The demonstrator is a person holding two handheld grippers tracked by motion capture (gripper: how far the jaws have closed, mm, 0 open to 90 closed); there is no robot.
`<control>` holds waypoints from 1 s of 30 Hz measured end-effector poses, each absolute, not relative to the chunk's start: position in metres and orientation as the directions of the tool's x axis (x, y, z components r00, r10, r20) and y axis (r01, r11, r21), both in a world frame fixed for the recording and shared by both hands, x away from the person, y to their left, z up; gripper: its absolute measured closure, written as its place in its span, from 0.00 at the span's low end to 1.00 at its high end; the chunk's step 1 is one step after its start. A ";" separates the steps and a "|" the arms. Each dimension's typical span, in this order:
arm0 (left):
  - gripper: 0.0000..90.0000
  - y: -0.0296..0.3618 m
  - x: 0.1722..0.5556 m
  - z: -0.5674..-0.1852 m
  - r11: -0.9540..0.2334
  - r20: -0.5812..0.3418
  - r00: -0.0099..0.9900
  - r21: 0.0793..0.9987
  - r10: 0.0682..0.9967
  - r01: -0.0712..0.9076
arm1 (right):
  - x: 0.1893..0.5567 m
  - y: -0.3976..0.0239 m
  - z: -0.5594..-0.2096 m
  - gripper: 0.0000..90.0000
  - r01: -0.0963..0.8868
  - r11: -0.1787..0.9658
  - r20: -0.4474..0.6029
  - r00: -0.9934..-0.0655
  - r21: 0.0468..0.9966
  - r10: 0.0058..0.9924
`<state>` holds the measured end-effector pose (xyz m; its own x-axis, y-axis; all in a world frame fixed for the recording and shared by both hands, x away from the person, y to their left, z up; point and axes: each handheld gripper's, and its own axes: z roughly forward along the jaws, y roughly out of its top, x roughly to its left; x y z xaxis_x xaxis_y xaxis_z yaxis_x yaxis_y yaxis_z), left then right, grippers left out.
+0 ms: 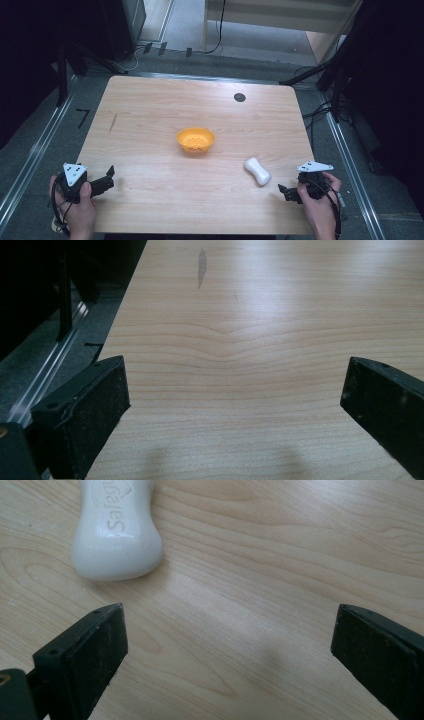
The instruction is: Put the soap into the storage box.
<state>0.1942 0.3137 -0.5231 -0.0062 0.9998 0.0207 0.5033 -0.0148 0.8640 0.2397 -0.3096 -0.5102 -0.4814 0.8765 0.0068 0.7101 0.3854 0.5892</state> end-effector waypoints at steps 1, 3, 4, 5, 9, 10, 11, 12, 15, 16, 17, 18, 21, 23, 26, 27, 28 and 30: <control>0.00 0.314 0.194 -0.523 -0.016 0.022 -0.005 0.865 1.000 0.502 | 0.242 -0.308 -0.510 0.02 0.724 0.389 0.012 -0.481 0.570 0.877; 0.00 0.313 0.194 -0.523 -0.017 0.023 -0.006 0.864 1.000 0.504 | 0.245 -0.306 -0.511 0.02 0.731 0.404 0.011 -0.490 0.550 0.872; 0.00 0.313 0.194 -0.523 -0.017 0.023 -0.006 0.864 1.000 0.504 | 0.245 -0.306 -0.511 0.02 0.731 0.404 0.011 -0.490 0.550 0.872; 0.00 0.314 0.194 -0.523 -0.017 0.023 -0.005 0.863 1.000 0.505 | 0.248 -0.304 -0.511 0.02 0.735 0.418 0.008 -0.498 0.534 0.867; 0.00 0.314 0.194 -0.523 -0.017 0.022 -0.005 0.863 1.000 0.505 | 0.252 -0.300 -0.511 0.02 0.751 0.423 0.013 -0.498 0.508 0.867; 0.00 0.313 0.194 -0.523 -0.018 0.022 -0.004 0.863 1.000 0.505 | 0.254 -0.299 -0.510 0.02 0.751 0.430 0.013 -0.503 0.501 0.864; 0.00 0.313 0.195 -0.523 -0.017 0.022 -0.004 0.863 1.000 0.504 | 0.255 -0.298 -0.510 0.02 0.754 0.428 0.014 -0.500 0.498 0.866; 0.00 0.313 0.194 -0.523 -0.017 0.021 -0.003 0.863 1.000 0.505 | 0.255 -0.297 -0.510 0.02 0.758 0.429 0.015 -0.500 0.491 0.866; 0.00 0.314 0.194 -0.523 -0.016 0.020 -0.003 0.864 1.000 0.504 | 0.259 -0.294 -0.508 0.02 0.768 0.436 0.015 -0.501 0.470 0.865; 0.00 0.314 0.194 -0.523 -0.015 0.019 -0.003 0.863 1.000 0.505 | 0.261 -0.294 -0.508 0.02 0.765 0.444 0.013 -0.507 0.466 0.862; 0.00 0.314 0.194 -0.523 -0.015 0.019 -0.003 0.863 1.000 0.505 | 0.261 -0.294 -0.508 0.02 0.765 0.444 0.013 -0.507 0.466 0.862; 0.00 0.314 0.194 -0.523 -0.014 0.018 -0.003 0.863 1.000 0.505 | 0.262 -0.293 -0.508 0.02 0.769 0.442 0.014 -0.504 0.462 0.863; 0.00 0.314 0.194 -0.523 -0.015 0.018 -0.002 0.864 1.000 0.504 | 0.267 -0.286 -0.507 0.02 0.774 0.457 0.008 -0.511 0.438 0.859; 0.00 0.314 0.195 -0.523 -0.012 0.015 -0.003 0.863 1.000 0.504 | 0.269 -0.283 -0.507 0.02 0.775 0.467 0.004 -0.517 0.425 0.856; 0.00 0.314 0.195 -0.523 -0.011 0.015 -0.002 0.864 1.000 0.504 | 0.273 -0.277 -0.506 0.02 0.779 0.478 0.002 -0.524 0.406 0.852; 0.00 0.314 0.195 -0.523 -0.012 0.015 -0.002 0.863 1.000 0.505 | 0.275 -0.275 -0.507 0.02 0.780 0.480 0.005 -0.526 0.402 0.851; 0.00 0.314 0.195 -0.523 -0.013 0.015 -0.001 0.862 1.000 0.506 | 0.276 -0.273 -0.507 0.02 0.782 0.481 0.004 -0.526 0.397 0.851; 0.00 0.314 0.195 -0.523 -0.014 0.016 0.000 0.862 1.000 0.507 | 0.279 -0.270 -0.507 0.02 0.788 0.484 0.004 -0.525 0.381 0.851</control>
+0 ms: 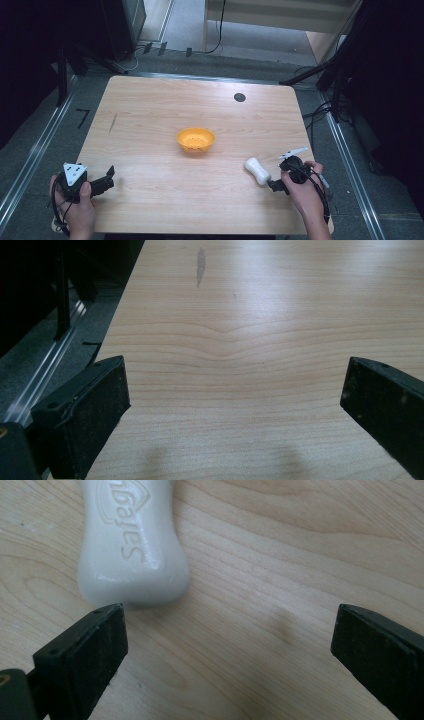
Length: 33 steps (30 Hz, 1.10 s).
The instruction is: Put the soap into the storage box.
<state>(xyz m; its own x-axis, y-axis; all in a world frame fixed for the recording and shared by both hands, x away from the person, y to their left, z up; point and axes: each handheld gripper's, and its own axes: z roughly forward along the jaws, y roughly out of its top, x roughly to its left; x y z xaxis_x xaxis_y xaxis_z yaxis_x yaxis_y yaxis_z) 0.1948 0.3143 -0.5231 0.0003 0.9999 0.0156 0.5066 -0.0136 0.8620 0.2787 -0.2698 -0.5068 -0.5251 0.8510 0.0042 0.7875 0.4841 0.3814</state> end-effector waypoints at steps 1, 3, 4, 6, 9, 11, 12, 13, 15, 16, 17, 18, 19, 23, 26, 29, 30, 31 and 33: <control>0.00 0.314 0.195 -0.523 -0.011 0.015 -0.004 0.863 1.000 0.506 | 0.280 -0.268 -0.506 0.02 0.789 0.489 0.003 -0.528 0.373 0.849; 0.00 0.314 0.195 -0.523 -0.012 0.016 -0.003 0.862 1.000 0.507 | 0.281 -0.267 -0.506 0.02 0.791 0.487 0.011 -0.528 0.370 0.849; 0.00 0.314 0.195 -0.523 -0.012 0.015 -0.002 0.862 1.000 0.506 | 0.283 -0.265 -0.505 0.01 0.790 0.490 0.011 -0.530 0.369 0.848; 0.00 0.314 0.195 -0.523 -0.014 0.017 -0.002 0.863 1.000 0.506 | 0.286 -0.264 -0.504 0.01 0.790 0.491 0.018 -0.534 0.367 0.845; 0.00 0.314 0.195 -0.523 -0.012 0.015 -0.002 0.863 1.000 0.504 | 0.287 -0.260 -0.502 0.02 0.794 0.493 0.021 -0.534 0.357 0.845; 0.00 0.314 0.195 -0.523 -0.012 0.015 -0.001 0.864 1.000 0.504 | 0.289 -0.257 -0.501 0.02 0.791 0.500 0.024 -0.541 0.353 0.840; 0.00 0.314 0.195 -0.523 -0.012 0.015 -0.001 0.864 1.000 0.504 | 0.289 -0.256 -0.501 0.02 0.794 0.498 0.029 -0.540 0.349 0.841; 0.00 0.314 0.195 -0.523 -0.011 0.014 -0.001 0.863 1.000 0.506 | 0.290 -0.255 -0.501 0.02 0.792 0.502 0.033 -0.545 0.348 0.837; 0.00 0.314 0.195 -0.523 -0.010 0.012 0.000 0.861 1.000 0.508 | 0.291 -0.251 -0.501 0.02 0.795 0.505 0.032 -0.545 0.337 0.838; 0.00 0.314 0.195 -0.523 -0.010 0.012 0.000 0.861 1.000 0.508 | 0.291 -0.251 -0.501 0.02 0.795 0.505 0.032 -0.545 0.337 0.838; 0.00 0.315 0.196 -0.523 -0.009 0.010 -0.001 0.861 1.000 0.508 | 0.292 -0.248 -0.501 0.02 0.796 0.506 0.033 -0.546 0.332 0.837; 0.00 0.315 0.196 -0.523 -0.006 0.008 -0.001 0.862 1.000 0.508 | 0.293 -0.247 -0.501 0.02 0.795 0.507 0.036 -0.548 0.334 0.836; 0.00 0.315 0.196 -0.523 -0.004 0.007 -0.003 0.861 1.000 0.508 | 0.294 -0.245 -0.501 0.02 0.799 0.500 0.041 -0.543 0.334 0.839; 0.00 0.315 0.196 -0.523 -0.005 0.007 -0.001 0.861 1.000 0.508 | 0.297 -0.240 -0.501 0.02 0.798 0.505 0.044 -0.547 0.328 0.836; 0.00 0.315 0.196 -0.523 -0.009 0.010 0.001 0.859 1.000 0.511 | 0.299 -0.236 -0.501 0.04 0.800 0.505 0.049 -0.547 0.323 0.835; 0.00 0.314 0.196 -0.523 -0.007 0.009 0.000 0.860 1.000 0.511 | 0.302 -0.231 -0.502 0.08 0.804 0.504 0.058 -0.547 0.315 0.835; 0.00 0.314 0.196 -0.523 -0.007 0.008 -0.001 0.860 1.000 0.511 | 0.302 -0.229 -0.502 0.08 0.807 0.503 0.063 -0.545 0.310 0.836; 0.00 0.314 0.196 -0.523 -0.007 0.008 -0.001 0.860 1.000 0.511 | 0.303 -0.228 -0.503 0.09 0.805 0.507 0.068 -0.550 0.309 0.832; 0.00 0.314 0.196 -0.523 -0.007 0.009 0.000 0.859 1.000 0.511 | 0.305 -0.225 -0.503 0.11 0.806 0.507 0.065 -0.549 0.305 0.833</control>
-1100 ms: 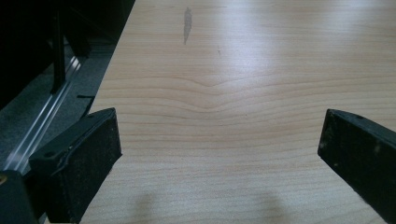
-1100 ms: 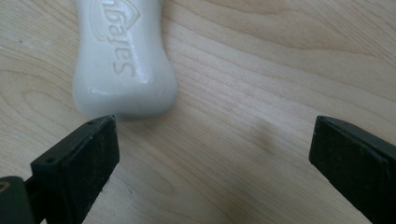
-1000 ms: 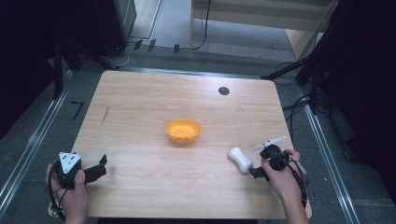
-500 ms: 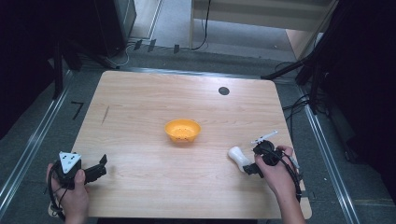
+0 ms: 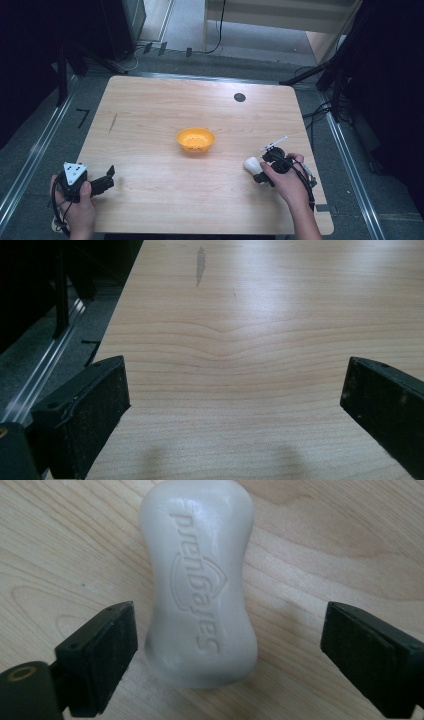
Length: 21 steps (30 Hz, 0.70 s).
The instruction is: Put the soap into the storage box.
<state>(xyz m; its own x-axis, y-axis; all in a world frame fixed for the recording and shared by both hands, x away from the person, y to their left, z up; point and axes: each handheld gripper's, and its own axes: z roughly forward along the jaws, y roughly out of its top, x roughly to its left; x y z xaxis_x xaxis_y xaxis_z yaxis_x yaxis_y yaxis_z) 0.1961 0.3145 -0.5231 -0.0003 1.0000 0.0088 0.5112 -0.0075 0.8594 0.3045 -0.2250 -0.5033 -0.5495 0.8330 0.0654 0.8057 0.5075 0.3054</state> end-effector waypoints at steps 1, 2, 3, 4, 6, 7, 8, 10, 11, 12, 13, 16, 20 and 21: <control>0.00 0.314 0.196 -0.523 -0.008 0.010 0.000 0.859 1.000 0.511 | 0.305 -0.223 -0.503 0.12 0.807 0.507 0.068 -0.549 0.303 0.833; 0.00 0.314 0.196 -0.523 -0.008 0.009 0.000 0.859 1.000 0.511 | 0.306 -0.222 -0.504 0.14 0.807 0.506 0.071 -0.549 0.305 0.833; 0.00 0.314 0.196 -0.523 -0.008 0.009 0.000 0.859 1.000 0.511 | 0.306 -0.221 -0.504 0.15 0.808 0.505 0.070 -0.547 0.305 0.834; 0.00 0.314 0.196 -0.523 -0.008 0.009 0.000 0.859 1.000 0.512 | 0.307 -0.219 -0.504 0.16 0.806 0.507 0.071 -0.550 0.307 0.832; 0.00 0.314 0.196 -0.523 -0.008 0.010 -0.001 0.859 1.000 0.513 | 0.308 -0.217 -0.504 0.19 0.807 0.506 0.078 -0.551 0.303 0.831; 0.00 0.314 0.196 -0.523 -0.008 0.010 -0.001 0.858 1.000 0.513 | 0.309 -0.216 -0.504 0.21 0.806 0.508 0.077 -0.553 0.305 0.830; 0.00 0.314 0.196 -0.523 -0.008 0.010 -0.001 0.858 1.000 0.513 | 0.309 -0.214 -0.504 0.23 0.808 0.504 0.074 -0.548 0.305 0.833; 0.00 0.314 0.196 -0.523 -0.009 0.011 -0.001 0.856 1.000 0.516 | 0.310 -0.213 -0.505 0.27 0.805 0.508 0.067 -0.550 0.306 0.832; 0.00 0.314 0.197 -0.523 -0.009 0.011 -0.001 0.856 1.000 0.517 | 0.311 -0.212 -0.505 0.29 0.803 0.512 0.063 -0.553 0.304 0.831; 0.00 0.314 0.197 -0.523 -0.008 0.010 -0.002 0.856 1.000 0.517 | 0.311 -0.211 -0.505 0.31 0.804 0.512 0.064 -0.553 0.304 0.831; 0.00 0.314 0.197 -0.523 -0.008 0.010 -0.001 0.856 1.000 0.517 | 0.311 -0.210 -0.505 0.32 0.806 0.510 0.064 -0.551 0.301 0.832; 0.00 0.314 0.197 -0.523 -0.008 0.010 -0.001 0.856 1.000 0.518 | 0.313 -0.208 -0.506 0.35 0.809 0.508 0.067 -0.548 0.295 0.834; 0.00 0.314 0.197 -0.523 -0.009 0.011 0.000 0.855 1.000 0.518 | 0.315 -0.208 -0.506 0.39 0.805 0.517 0.073 -0.557 0.290 0.827; 0.00 0.314 0.197 -0.523 -0.009 0.010 0.000 0.855 1.000 0.518 | 0.315 -0.207 -0.506 0.40 0.806 0.519 0.071 -0.557 0.285 0.827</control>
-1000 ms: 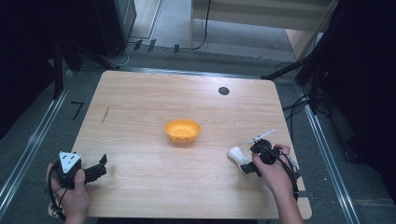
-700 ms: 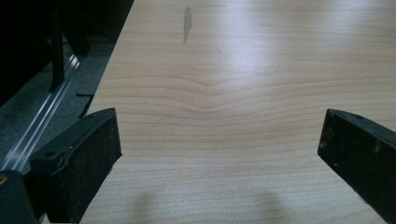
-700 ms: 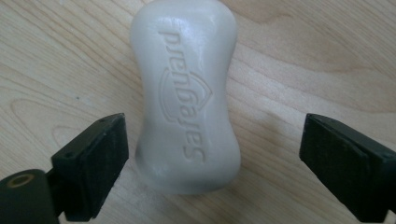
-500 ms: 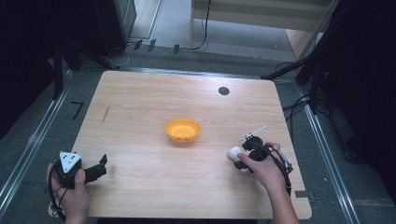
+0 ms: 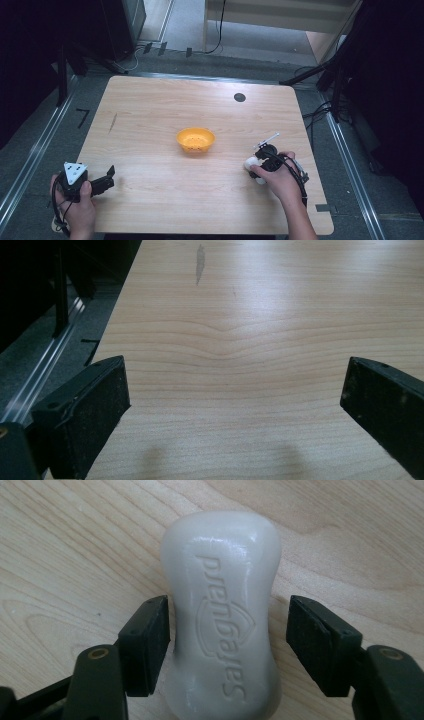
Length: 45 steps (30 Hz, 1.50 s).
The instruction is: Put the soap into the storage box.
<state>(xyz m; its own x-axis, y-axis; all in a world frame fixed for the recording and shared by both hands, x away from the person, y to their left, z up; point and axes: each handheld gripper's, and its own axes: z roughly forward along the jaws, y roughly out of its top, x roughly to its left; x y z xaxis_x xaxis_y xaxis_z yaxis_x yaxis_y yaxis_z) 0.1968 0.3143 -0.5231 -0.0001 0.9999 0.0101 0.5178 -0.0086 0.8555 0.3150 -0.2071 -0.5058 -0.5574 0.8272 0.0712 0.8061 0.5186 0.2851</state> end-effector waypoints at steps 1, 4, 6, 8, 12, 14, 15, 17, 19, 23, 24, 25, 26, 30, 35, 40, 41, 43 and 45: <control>0.00 0.314 0.197 -0.523 -0.009 0.010 0.000 0.855 1.000 0.518 | 0.315 -0.207 -0.506 0.41 0.806 0.519 0.074 -0.558 0.284 0.826; 0.00 0.314 0.197 -0.523 -0.008 0.008 0.003 0.856 1.000 0.517 | 0.316 -0.206 -0.507 0.44 0.806 0.522 0.075 -0.560 0.279 0.825; 0.00 0.314 0.197 -0.523 -0.009 0.010 0.001 0.855 1.000 0.518 | 0.317 -0.205 -0.508 0.46 0.806 0.525 0.081 -0.564 0.273 0.822; 0.00 0.314 0.197 -0.523 -0.008 0.009 0.002 0.855 1.000 0.518 | 0.317 -0.204 -0.508 0.47 0.804 0.529 0.074 -0.565 0.273 0.822; 0.00 0.314 0.197 -0.523 -0.008 0.009 0.001 0.856 1.000 0.517 | 0.317 -0.203 -0.508 0.53 0.800 0.534 0.066 -0.570 0.274 0.819; 0.00 0.314 0.197 -0.523 -0.014 0.014 0.004 0.856 1.000 0.517 | 0.316 -0.198 -0.508 0.56 0.789 0.554 0.038 -0.582 0.266 0.812; 0.00 0.314 0.196 -0.523 -0.015 0.014 0.005 0.856 1.000 0.517 | 0.315 -0.196 -0.508 0.56 0.785 0.561 0.028 -0.587 0.263 0.809; 0.00 0.314 0.196 -0.523 -0.011 0.012 0.003 0.858 1.000 0.514 | 0.315 -0.196 -0.508 0.56 0.787 0.557 0.030 -0.584 0.265 0.811; 0.00 0.314 0.196 -0.523 -0.014 0.013 0.005 0.858 1.000 0.513 | 0.314 -0.198 -0.508 0.56 0.781 0.557 0.032 -0.588 0.282 0.809; 0.00 0.314 0.196 -0.523 -0.013 0.014 0.002 0.860 1.000 0.509 | 0.310 -0.201 -0.509 0.56 0.767 0.560 0.034 -0.598 0.314 0.801; 0.00 0.314 0.196 -0.523 -0.013 0.014 0.003 0.860 1.000 0.510 | 0.310 -0.201 -0.510 0.56 0.762 0.564 0.033 -0.603 0.318 0.797; 0.00 0.314 0.196 -0.523 -0.013 0.014 0.003 0.860 1.000 0.510 | 0.310 -0.201 -0.510 0.56 0.762 0.564 0.033 -0.603 0.318 0.797; 0.00 0.314 0.196 -0.523 -0.014 0.015 0.003 0.861 1.000 0.509 | 0.310 -0.201 -0.510 0.56 0.762 0.563 0.034 -0.603 0.319 0.797; 0.00 0.314 0.196 -0.523 -0.015 0.015 0.004 0.861 1.000 0.509 | 0.310 -0.201 -0.510 0.56 0.759 0.559 0.029 -0.601 0.334 0.798; 0.00 0.313 0.196 -0.523 -0.018 0.018 0.005 0.860 1.000 0.511 | 0.308 -0.204 -0.512 0.57 0.743 0.549 0.028 -0.603 0.383 0.797; 0.00 0.314 0.196 -0.523 -0.013 0.012 0.006 0.861 1.000 0.509 | 0.309 -0.205 -0.512 0.57 0.733 0.562 0.032 -0.619 0.383 0.785; 0.00 0.314 0.196 -0.523 -0.013 0.011 0.006 0.860 1.000 0.509 | 0.309 -0.205 -0.512 0.57 0.732 0.566 0.032 -0.622 0.379 0.782; 0.00 0.314 0.196 -0.523 -0.014 0.013 0.006 0.860 1.000 0.511 | 0.310 -0.204 -0.511 0.57 0.727 0.579 0.028 -0.632 0.369 0.775; 0.00 0.314 0.196 -0.523 -0.016 0.015 0.007 0.859 1.000 0.511 | 0.309 -0.203 -0.510 0.57 0.705 0.610 0.011 -0.657 0.361 0.753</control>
